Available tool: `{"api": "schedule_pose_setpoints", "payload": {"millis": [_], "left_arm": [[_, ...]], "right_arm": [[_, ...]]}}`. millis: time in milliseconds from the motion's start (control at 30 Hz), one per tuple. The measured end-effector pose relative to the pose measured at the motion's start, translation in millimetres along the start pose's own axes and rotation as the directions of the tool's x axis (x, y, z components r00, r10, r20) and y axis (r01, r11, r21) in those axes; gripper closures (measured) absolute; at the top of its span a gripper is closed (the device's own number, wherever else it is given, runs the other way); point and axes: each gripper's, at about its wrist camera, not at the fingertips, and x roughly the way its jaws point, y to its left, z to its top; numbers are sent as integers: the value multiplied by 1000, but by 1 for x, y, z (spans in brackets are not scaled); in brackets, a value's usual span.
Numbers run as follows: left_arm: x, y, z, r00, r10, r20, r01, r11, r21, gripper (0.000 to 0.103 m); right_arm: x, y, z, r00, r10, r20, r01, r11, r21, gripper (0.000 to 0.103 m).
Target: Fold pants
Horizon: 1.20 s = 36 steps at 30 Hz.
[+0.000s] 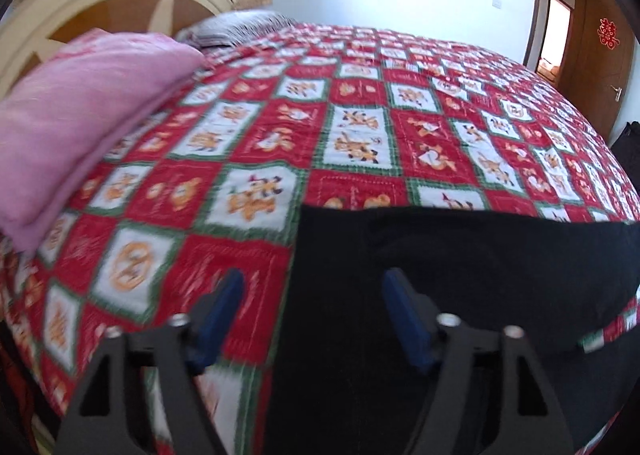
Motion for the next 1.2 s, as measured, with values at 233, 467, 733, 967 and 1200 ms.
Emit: {"api": "schedule_pose_setpoints", "payload": {"millis": [233,467,733,967,1200], "left_arm": [[53,11,25,984,-137,-118,130,989,-68,57],[70,19,32,969,-218,-115,211,975,-75,60],[66,28,27,947,-318,-49,313,946,-88,90],[74,28,27,946,-323,-41,317,943,-100,90],[74,24,27,952,-302,-51,299,952,-63,90]], "right_arm": [[19,-8,8,999,-21,-35,21,1000,-8,24],[45,-24,25,992,52,-112,-49,998,35,48],[74,-99,76,991,5,-134,13,992,129,62],[124,-200,109,976,-54,-210,117,947,300,62],[184,-276,138,952,-112,-285,207,921,329,62]]}}
